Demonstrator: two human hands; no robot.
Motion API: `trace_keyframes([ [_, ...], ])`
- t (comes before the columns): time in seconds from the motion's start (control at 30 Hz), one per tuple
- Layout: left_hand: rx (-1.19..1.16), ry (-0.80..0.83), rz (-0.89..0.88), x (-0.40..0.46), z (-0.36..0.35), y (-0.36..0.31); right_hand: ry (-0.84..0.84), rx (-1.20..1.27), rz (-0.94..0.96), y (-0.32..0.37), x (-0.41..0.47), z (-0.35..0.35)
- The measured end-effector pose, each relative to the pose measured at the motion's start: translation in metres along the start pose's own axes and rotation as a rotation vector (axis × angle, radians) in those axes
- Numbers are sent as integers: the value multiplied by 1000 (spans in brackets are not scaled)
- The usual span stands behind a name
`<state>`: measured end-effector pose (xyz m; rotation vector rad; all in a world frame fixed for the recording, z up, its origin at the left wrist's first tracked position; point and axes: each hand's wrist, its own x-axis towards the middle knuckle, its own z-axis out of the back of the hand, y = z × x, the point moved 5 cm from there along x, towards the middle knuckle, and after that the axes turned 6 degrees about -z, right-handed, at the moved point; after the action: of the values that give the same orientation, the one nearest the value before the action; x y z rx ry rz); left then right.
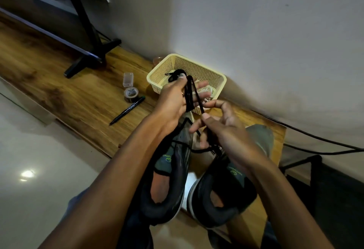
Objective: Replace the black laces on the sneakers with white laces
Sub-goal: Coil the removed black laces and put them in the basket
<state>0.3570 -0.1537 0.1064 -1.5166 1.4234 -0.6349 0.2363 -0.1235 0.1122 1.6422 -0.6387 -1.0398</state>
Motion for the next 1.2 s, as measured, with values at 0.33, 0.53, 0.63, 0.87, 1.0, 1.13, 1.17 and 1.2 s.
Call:
trace_keyframes([
  [0.33, -303, 168, 154, -6, 3, -13, -271, -296, -149, -9, 5, 30],
  [0.53, 348, 480, 311, -23, -9, 3, -480, -15, 22, 3, 1, 47],
  [0.63, 570, 448, 304, -21, -4, 12, -432, 59, 73, 8, -1, 43],
  [0.87, 311, 87, 70, -5, 1, 7, -148, -170, 161, 13, -2, 21],
  [1.0, -19, 68, 87, 0, -3, 4, 128, -294, -1, -9, 4, 0],
  [1.13, -317, 119, 148, -3, -4, -3, 66, -406, -204, -20, 6, 9],
  [1.17, -328, 139, 167, -4, -4, -4, -27, -390, -230, -19, 6, 16],
  [1.2, -300, 160, 185, -6, -4, -5, -128, -344, -242, -18, 7, 23],
])
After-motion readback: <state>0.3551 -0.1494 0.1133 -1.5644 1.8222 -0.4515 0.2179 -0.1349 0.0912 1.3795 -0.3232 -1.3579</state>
